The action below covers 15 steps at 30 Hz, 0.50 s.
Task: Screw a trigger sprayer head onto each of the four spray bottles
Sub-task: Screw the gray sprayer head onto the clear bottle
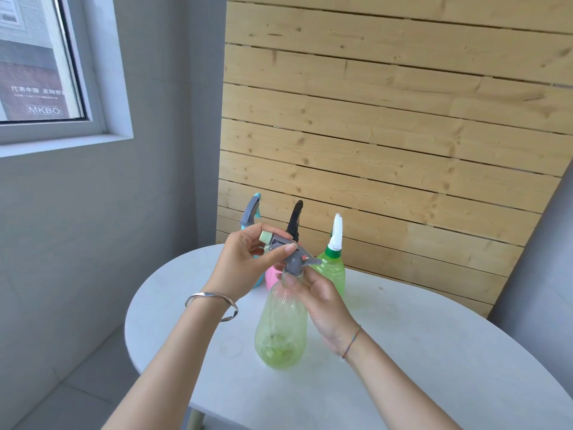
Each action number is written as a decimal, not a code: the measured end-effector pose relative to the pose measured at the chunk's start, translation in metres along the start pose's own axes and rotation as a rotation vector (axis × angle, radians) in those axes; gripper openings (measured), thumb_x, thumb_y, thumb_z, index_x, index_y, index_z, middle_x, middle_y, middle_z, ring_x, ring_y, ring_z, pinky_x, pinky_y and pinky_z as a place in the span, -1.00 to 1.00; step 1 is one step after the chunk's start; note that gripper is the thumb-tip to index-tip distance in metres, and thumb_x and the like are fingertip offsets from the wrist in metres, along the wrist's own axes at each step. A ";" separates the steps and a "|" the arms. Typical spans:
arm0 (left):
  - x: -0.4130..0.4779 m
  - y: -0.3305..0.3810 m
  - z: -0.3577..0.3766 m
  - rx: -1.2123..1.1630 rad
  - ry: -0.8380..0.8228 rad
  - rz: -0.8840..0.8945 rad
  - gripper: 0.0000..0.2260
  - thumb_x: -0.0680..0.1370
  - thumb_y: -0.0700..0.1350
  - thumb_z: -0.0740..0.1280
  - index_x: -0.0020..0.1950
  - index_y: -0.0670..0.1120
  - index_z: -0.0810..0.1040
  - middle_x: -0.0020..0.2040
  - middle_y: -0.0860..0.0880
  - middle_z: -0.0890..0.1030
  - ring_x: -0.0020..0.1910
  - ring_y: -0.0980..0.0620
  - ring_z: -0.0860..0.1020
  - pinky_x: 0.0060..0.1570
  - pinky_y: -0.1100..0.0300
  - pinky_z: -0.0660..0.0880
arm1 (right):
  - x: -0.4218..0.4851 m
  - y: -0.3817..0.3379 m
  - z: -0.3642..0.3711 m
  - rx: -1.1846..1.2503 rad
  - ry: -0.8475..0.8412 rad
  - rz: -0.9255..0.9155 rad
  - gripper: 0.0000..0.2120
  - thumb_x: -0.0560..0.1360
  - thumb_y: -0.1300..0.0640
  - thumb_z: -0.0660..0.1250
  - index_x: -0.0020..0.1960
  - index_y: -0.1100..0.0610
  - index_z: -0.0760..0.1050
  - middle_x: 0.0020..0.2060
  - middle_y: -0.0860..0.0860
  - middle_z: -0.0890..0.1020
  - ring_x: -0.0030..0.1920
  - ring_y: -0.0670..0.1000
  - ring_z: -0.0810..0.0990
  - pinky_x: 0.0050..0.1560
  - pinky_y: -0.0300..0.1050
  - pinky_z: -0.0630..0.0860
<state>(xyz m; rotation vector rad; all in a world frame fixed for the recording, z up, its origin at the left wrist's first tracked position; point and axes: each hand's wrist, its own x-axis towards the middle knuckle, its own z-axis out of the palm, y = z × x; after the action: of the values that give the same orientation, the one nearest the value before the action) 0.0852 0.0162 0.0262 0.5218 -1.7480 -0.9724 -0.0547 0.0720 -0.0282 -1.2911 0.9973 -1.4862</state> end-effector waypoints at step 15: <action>-0.002 0.001 -0.002 0.065 0.022 0.004 -0.90 0.41 -0.16 0.46 -0.11 -0.10 0.62 -0.38 0.26 0.61 -0.53 0.26 0.40 -0.45 0.54 0.29 | 0.003 0.004 0.010 -0.016 0.184 -0.053 -0.69 0.29 0.07 0.50 0.01 0.05 0.54 -0.17 -0.11 0.66 -0.08 -0.12 0.61 0.03 -0.18 0.50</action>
<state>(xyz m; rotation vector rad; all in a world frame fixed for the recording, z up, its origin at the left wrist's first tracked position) 0.0882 0.0172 0.0259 0.5685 -1.7648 -0.9062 -0.0448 0.0681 -0.0297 -1.2164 1.1028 -1.6640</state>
